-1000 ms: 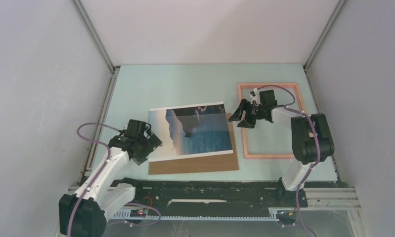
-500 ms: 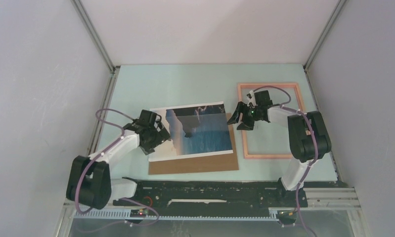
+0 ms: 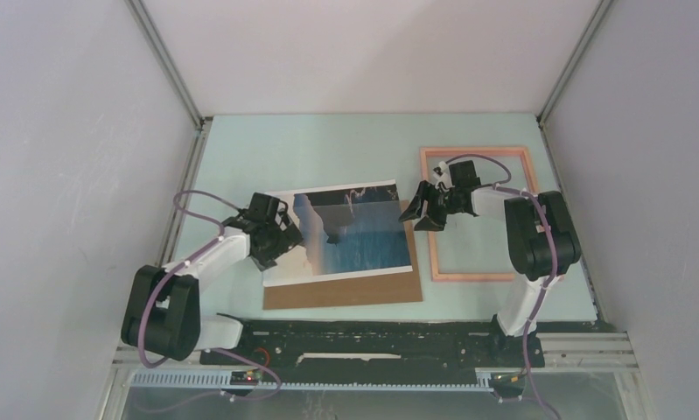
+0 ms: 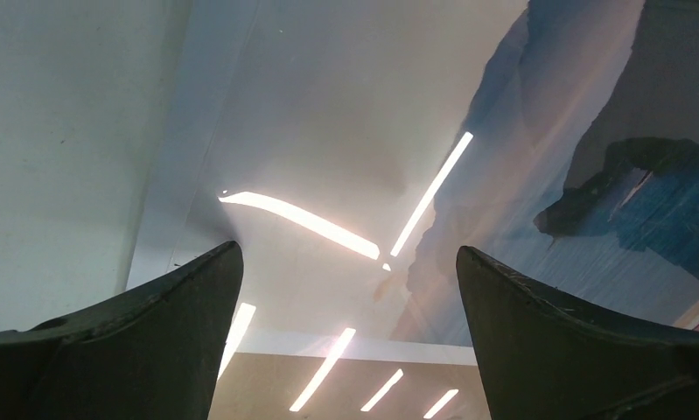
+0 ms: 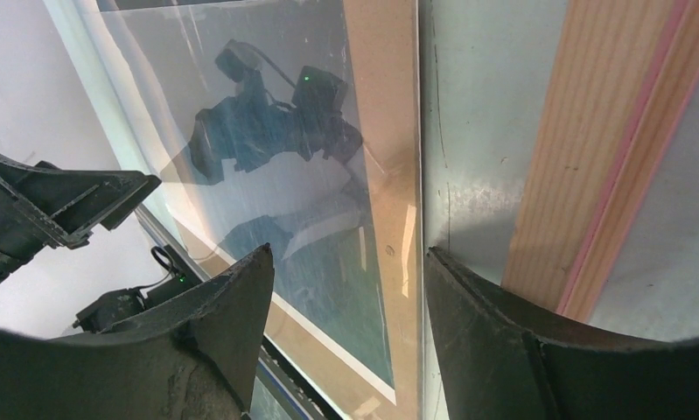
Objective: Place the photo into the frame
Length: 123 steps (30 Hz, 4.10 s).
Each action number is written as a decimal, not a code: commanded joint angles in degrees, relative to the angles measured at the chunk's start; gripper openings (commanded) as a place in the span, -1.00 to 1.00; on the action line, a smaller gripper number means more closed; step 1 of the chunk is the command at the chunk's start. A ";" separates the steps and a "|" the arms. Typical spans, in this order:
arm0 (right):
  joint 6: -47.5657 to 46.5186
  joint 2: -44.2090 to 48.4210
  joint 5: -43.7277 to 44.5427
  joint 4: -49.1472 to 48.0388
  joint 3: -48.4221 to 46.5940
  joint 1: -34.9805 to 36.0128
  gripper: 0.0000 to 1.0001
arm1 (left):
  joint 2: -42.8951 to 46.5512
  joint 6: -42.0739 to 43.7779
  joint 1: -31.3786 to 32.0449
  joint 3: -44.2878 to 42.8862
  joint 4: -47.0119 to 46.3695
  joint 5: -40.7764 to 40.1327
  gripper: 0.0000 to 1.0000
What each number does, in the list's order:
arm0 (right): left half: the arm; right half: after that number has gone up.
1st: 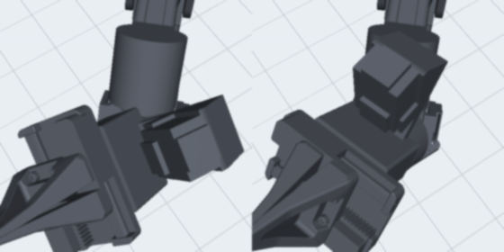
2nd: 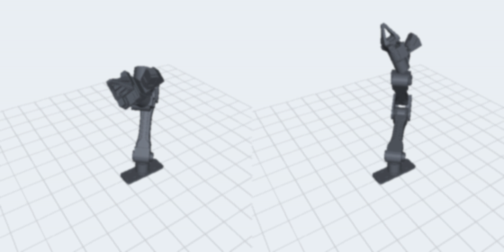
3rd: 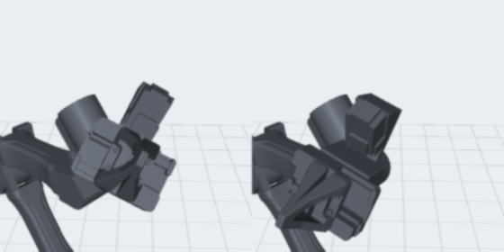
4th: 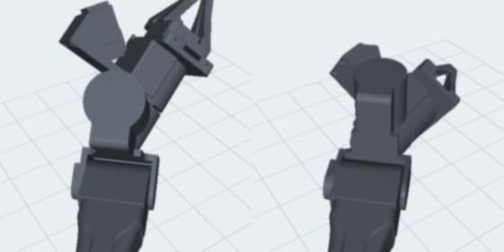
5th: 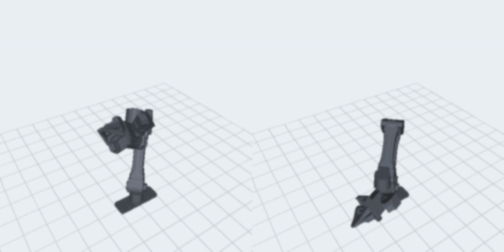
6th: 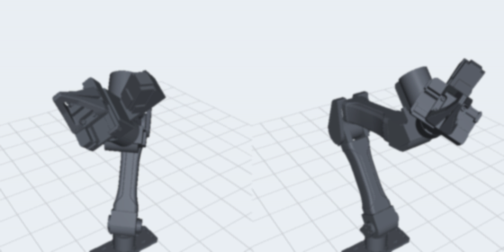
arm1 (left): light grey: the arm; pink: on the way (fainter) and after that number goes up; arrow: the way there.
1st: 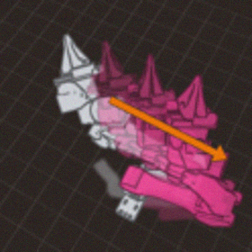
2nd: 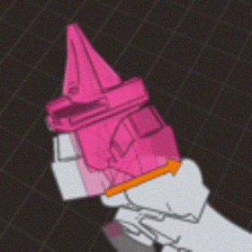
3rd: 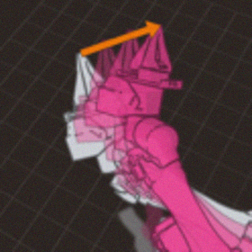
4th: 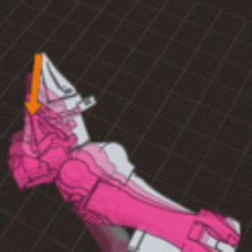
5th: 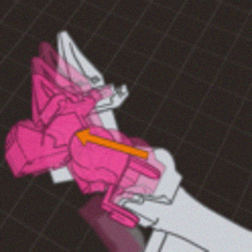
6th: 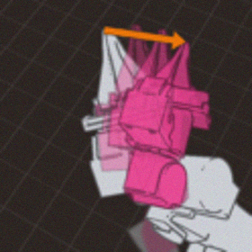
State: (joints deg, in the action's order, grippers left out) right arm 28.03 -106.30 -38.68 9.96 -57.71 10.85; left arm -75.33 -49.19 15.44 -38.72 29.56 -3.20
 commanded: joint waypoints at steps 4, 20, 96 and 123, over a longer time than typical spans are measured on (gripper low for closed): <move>1.33 -0.35 -3.86 -2.74 -0.16 -0.77 0.43 | -4.05 0.45 -0.32 2.16 -2.64 1.58 1.00; 3.39 5.90 -8.25 -5.17 2.10 -0.75 0.36 | -6.15 -0.87 -0.59 4.09 -5.57 4.32 1.00; -39.36 20.73 -30.21 32.78 -35.83 2.50 -1.00 | -10.28 52.84 0.62 -55.00 4.27 65.10 -0.77; 15.24 29.71 -12.80 -16.58 1.88 -1.41 0.99 | 6.53 -6.29 -1.99 -43.54 -23.33 34.09 -1.00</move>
State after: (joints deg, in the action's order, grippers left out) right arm 37.89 -78.32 -47.90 8.03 -57.91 5.69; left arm -72.18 -47.07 13.43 -82.26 13.78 33.89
